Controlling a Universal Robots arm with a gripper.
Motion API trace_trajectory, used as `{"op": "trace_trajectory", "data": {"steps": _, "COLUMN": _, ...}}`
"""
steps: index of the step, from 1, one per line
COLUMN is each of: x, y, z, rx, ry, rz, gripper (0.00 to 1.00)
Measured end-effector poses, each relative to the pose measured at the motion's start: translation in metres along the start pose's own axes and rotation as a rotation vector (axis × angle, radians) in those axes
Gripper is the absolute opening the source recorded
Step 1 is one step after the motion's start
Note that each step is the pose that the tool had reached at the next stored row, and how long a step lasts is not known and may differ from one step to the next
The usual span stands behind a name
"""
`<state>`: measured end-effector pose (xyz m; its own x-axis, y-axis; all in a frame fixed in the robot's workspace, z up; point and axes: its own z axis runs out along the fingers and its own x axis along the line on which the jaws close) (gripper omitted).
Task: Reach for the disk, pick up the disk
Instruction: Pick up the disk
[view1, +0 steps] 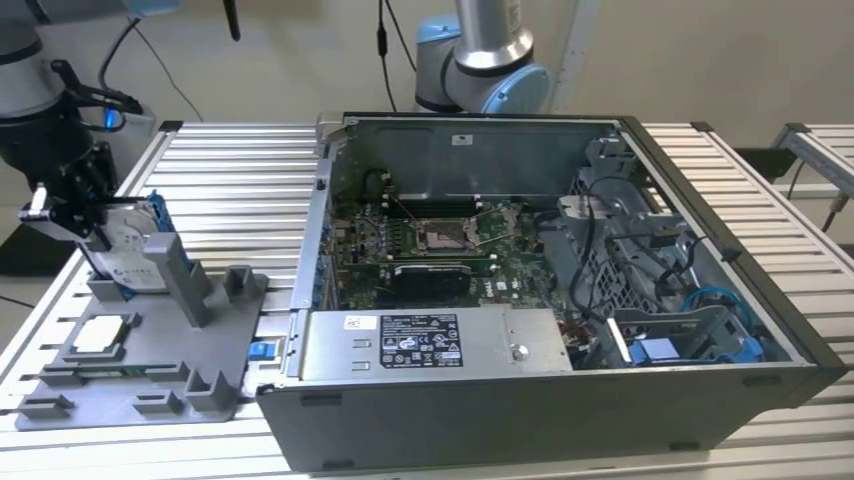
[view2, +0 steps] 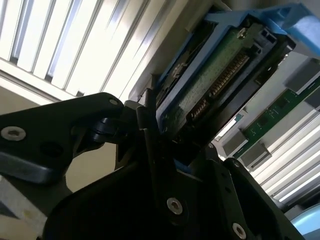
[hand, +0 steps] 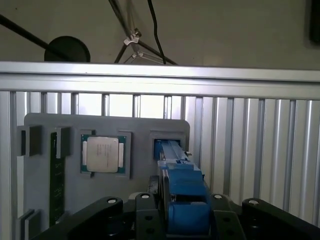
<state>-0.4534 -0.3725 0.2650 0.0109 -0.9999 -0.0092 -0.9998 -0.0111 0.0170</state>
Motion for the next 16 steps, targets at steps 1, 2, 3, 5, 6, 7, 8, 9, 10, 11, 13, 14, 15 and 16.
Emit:
{"op": "trace_trajectory", "data": {"steps": 1, "x": 0.0000, "y": 0.0000, "z": 0.0001, "rx": 0.0000, "ry": 0.0000, "rz": 0.000, "gripper": 0.00}}
{"op": "trace_trajectory", "data": {"steps": 2, "x": 0.0000, "y": 0.0000, "z": 0.0002, "rx": -0.0001, "ry": -0.0001, "rz": 0.000, "gripper": 0.00}}
{"op": "trace_trajectory", "data": {"steps": 3, "x": 0.0000, "y": 0.0000, "z": 0.0002, "rx": -0.0001, "ry": -0.0001, "rz": 0.000, "gripper": 0.00}}
{"op": "trace_trajectory", "data": {"steps": 5, "x": 0.0000, "y": 0.0000, "z": 0.0003, "rx": 0.0001, "ry": 0.0000, "rz": 0.000, "gripper": 0.00}}
{"op": "trace_trajectory", "data": {"steps": 6, "x": 0.0000, "y": 0.0000, "z": 0.0003, "rx": 0.0001, "ry": 0.0000, "rz": 0.000, "gripper": 0.00}}
{"op": "trace_trajectory", "data": {"steps": 7, "x": 0.0000, "y": 0.0000, "z": 0.0004, "rx": 0.0001, "ry": 0.0000, "rz": 0.000, "gripper": 0.00}}
{"op": "trace_trajectory", "data": {"steps": 8, "x": 0.0000, "y": 0.0000, "z": 0.0004, "rx": 0.0001, "ry": -0.0001, "rz": 0.000, "gripper": 0.00}}
{"op": "trace_trajectory", "data": {"steps": 9, "x": 0.0000, "y": 0.0000, "z": 0.0004, "rx": 0.0000, "ry": 0.0000, "rz": 0.000, "gripper": 0.00}}
{"op": "trace_trajectory", "data": {"steps": 10, "x": 0.0000, "y": 0.0000, "z": 0.0004, "rx": 0.0001, "ry": 0.0000, "rz": 0.000, "gripper": 0.00}}
{"op": "trace_trajectory", "data": {"steps": 11, "x": 0.0000, "y": 0.0000, "z": 0.0005, "rx": 0.0001, "ry": -0.0001, "rz": 0.000, "gripper": 0.00}}
{"op": "trace_trajectory", "data": {"steps": 13, "x": 0.0000, "y": 0.0000, "z": 0.0005, "rx": 0.0001, "ry": 0.0000, "rz": 0.000, "gripper": 0.00}}
{"op": "trace_trajectory", "data": {"steps": 14, "x": 0.0000, "y": 0.0000, "z": 0.0005, "rx": 0.0001, "ry": 0.0000, "rz": 0.000, "gripper": 0.00}}
{"op": "trace_trajectory", "data": {"steps": 15, "x": -0.0002, "y": 0.0000, "z": 0.0006, "rx": 0.0002, "ry": 0.0006, "rz": 0.000, "gripper": 0.00}}
{"op": "trace_trajectory", "data": {"steps": 16, "x": -0.0005, "y": 0.0000, "z": 0.0007, "rx": 0.0004, "ry": 0.0035, "rz": 0.000, "gripper": 0.00}}
